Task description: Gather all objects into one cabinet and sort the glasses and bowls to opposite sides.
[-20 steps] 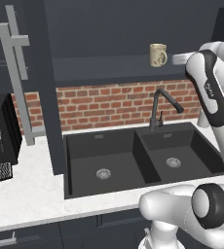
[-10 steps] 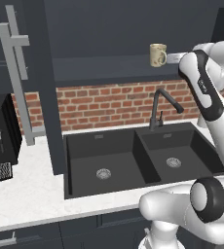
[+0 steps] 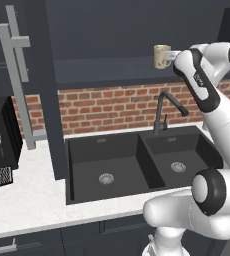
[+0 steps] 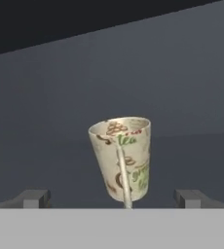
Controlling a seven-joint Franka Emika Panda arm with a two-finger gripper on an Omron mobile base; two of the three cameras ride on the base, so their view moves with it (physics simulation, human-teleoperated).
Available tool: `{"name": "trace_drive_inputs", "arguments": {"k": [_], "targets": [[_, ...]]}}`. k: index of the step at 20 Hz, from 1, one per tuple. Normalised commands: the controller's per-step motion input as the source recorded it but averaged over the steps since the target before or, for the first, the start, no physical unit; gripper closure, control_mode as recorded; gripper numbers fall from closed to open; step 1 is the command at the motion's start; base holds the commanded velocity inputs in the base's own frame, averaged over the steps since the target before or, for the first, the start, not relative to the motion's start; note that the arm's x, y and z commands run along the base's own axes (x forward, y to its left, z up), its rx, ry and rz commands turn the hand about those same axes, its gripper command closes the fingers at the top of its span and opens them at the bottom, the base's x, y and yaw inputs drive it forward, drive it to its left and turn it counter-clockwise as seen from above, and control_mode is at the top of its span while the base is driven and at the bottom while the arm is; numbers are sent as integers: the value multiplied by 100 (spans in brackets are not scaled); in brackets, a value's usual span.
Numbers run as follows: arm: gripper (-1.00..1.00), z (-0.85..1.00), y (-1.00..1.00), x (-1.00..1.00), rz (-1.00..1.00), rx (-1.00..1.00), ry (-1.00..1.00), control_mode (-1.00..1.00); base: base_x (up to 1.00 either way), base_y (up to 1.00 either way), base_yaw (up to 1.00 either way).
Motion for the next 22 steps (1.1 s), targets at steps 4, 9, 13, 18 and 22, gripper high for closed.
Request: {"name": "trace_drive_inputs", "arguments": {"k": [4, 9, 13, 18, 22], "targets": [[-100, -10, 0, 54, 3, 9, 0, -100, 0, 0, 0], [-100, -9, 0, 49, 4, 7, 0, -100, 0, 0, 0], [-100, -8, 0, 39, 3, 7, 0, -100, 0, 0, 0], [-100, -7, 0, 39, 3, 7, 0, -100, 0, 0, 0], [-100, -8, 0, 34, 3, 6, 0, -100, 0, 0, 0]]}}
